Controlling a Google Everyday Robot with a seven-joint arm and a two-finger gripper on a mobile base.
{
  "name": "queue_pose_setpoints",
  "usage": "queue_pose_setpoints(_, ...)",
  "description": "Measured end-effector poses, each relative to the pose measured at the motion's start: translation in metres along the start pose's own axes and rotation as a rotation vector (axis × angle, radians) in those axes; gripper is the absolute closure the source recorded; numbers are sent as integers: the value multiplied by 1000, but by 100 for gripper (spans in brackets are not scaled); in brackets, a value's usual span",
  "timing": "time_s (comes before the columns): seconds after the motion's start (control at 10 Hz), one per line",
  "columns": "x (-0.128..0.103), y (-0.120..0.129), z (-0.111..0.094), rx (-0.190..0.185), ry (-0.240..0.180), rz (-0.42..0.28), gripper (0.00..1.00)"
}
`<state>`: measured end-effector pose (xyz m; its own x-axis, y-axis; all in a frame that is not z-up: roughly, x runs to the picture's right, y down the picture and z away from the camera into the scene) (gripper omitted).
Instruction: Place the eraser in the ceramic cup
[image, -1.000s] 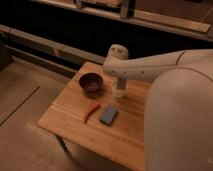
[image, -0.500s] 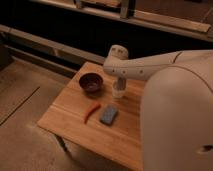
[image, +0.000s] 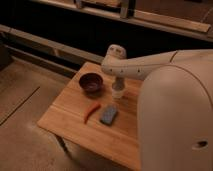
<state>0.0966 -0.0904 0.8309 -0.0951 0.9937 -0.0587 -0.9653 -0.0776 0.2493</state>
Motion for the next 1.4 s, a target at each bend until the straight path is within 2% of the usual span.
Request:
queue_pose_setpoints(0.2, 3, 7, -1, -11, 5, -10, 94)
queue_pose_setpoints(0.4, 4, 13, -3, -23, 7, -16, 72)
queue_pose_setpoints(0.6, 3, 12, -5, -21, 5, -17, 57)
queue_pose_setpoints(1.4, 3, 12, -4, -21, 5, -15, 57)
